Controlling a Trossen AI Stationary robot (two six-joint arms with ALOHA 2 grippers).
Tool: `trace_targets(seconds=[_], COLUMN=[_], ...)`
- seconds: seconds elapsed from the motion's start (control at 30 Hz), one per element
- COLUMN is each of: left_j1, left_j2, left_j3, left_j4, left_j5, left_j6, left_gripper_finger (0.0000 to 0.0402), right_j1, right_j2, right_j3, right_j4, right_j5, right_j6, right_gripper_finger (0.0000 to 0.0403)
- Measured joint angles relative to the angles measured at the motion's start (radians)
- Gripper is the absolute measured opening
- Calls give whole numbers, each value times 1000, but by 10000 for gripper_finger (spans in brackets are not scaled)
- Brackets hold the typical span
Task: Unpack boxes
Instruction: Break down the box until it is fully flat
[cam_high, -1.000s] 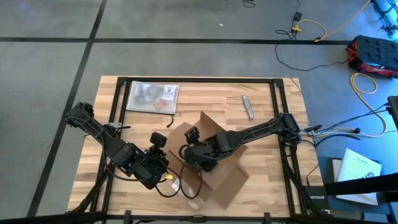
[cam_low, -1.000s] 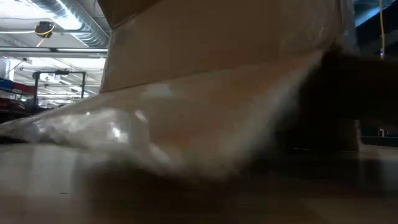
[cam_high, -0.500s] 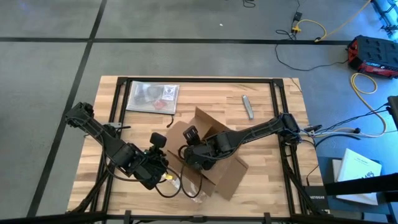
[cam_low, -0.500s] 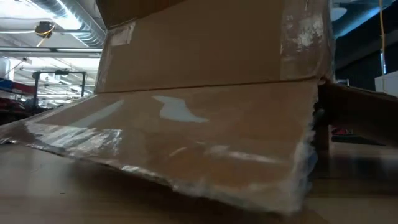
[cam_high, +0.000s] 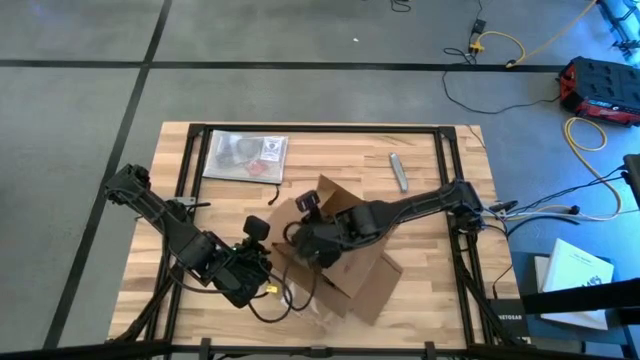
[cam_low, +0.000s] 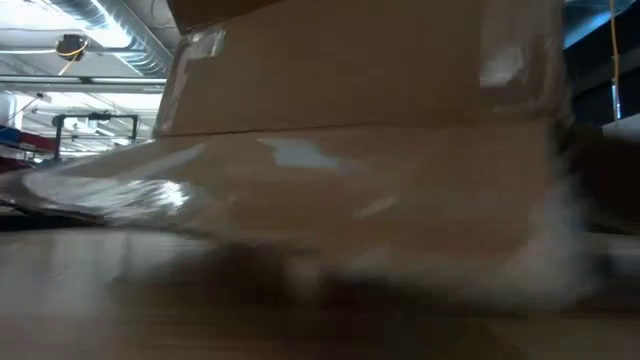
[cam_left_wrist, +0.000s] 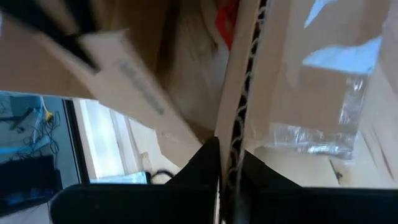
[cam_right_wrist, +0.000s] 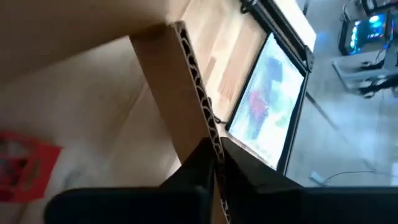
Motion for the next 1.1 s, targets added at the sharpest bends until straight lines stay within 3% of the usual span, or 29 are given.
trace_targets(seconds=[0.47,0.73,1.1], left_j1=[2,2,21], left_j2=[-2,-1,0], left_j3=[1,1,0], left_j4=[20,68,105], left_j5=[-35,-39,-47], left_j6=[23,-27,-34], left_gripper_finger=[0,0,0], right_j1=[-95,-99,-100], right_j2=[0,0,-3], right_j3=[193,214,215], right_j4=[-72,-63,-52], right_j5=[-222,-298,-347], right_j6=[314,429,742], right_gripper_finger=[1,0,0])
